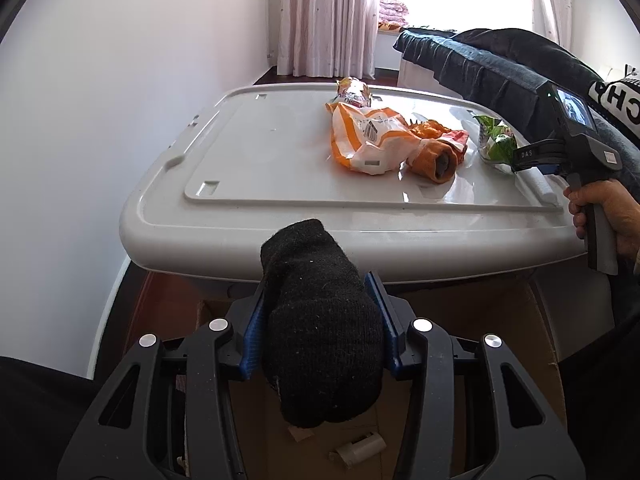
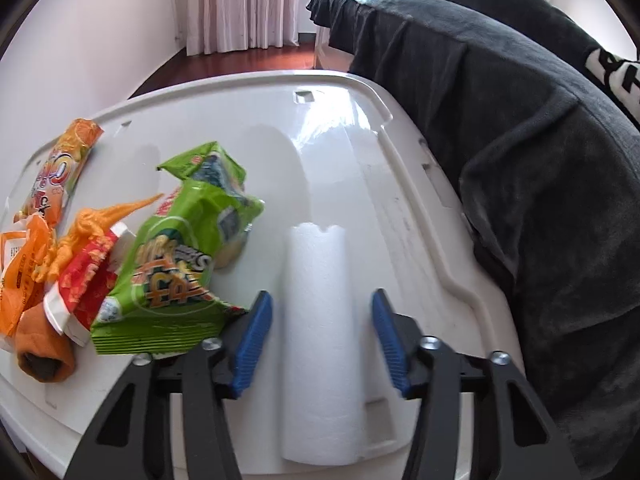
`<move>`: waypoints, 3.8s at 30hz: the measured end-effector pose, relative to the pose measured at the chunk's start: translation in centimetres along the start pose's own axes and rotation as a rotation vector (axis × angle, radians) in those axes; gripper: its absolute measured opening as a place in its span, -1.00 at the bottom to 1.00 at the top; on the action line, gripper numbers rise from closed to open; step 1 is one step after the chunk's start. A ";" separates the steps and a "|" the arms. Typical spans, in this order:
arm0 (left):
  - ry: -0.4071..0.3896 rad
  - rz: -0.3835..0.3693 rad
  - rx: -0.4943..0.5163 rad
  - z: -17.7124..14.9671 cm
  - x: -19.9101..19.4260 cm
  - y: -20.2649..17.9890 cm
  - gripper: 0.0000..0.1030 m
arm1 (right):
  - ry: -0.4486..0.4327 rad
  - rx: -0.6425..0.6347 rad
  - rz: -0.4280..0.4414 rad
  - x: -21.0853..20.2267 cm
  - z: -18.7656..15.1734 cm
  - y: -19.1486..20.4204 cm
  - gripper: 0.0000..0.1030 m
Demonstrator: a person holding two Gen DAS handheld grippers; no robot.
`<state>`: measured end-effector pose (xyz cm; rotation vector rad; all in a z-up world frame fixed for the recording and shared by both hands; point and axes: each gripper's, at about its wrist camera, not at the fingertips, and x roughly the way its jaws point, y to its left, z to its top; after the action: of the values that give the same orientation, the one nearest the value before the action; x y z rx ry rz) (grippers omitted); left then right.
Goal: Collect trash
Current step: 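Grasp the black sock with the left tool while the right tool grasps the white foam roll, then drop the black sock and foam roll into the cardboard box, then reach the right tool to the green snack bag and grasp it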
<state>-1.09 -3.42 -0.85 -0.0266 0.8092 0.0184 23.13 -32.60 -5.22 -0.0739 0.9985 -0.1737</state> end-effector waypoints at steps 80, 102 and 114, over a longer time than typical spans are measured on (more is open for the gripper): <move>0.219 -0.043 -0.031 -4.1 0.9 0.4 0.65 | -0.101 0.087 0.378 -15.9 -19.7 3.4 0.12; 0.144 -0.029 -0.125 -0.6 3.0 0.6 0.66 | -0.095 0.138 0.264 -4.9 2.4 1.5 0.30; 0.146 -0.013 -0.141 -0.8 3.7 1.1 0.66 | 0.035 0.119 0.206 2.6 4.0 2.3 0.31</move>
<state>0.80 -2.33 -4.10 -0.1685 0.9521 0.0616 28.13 -30.85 -5.53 0.1411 1.0215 -0.0451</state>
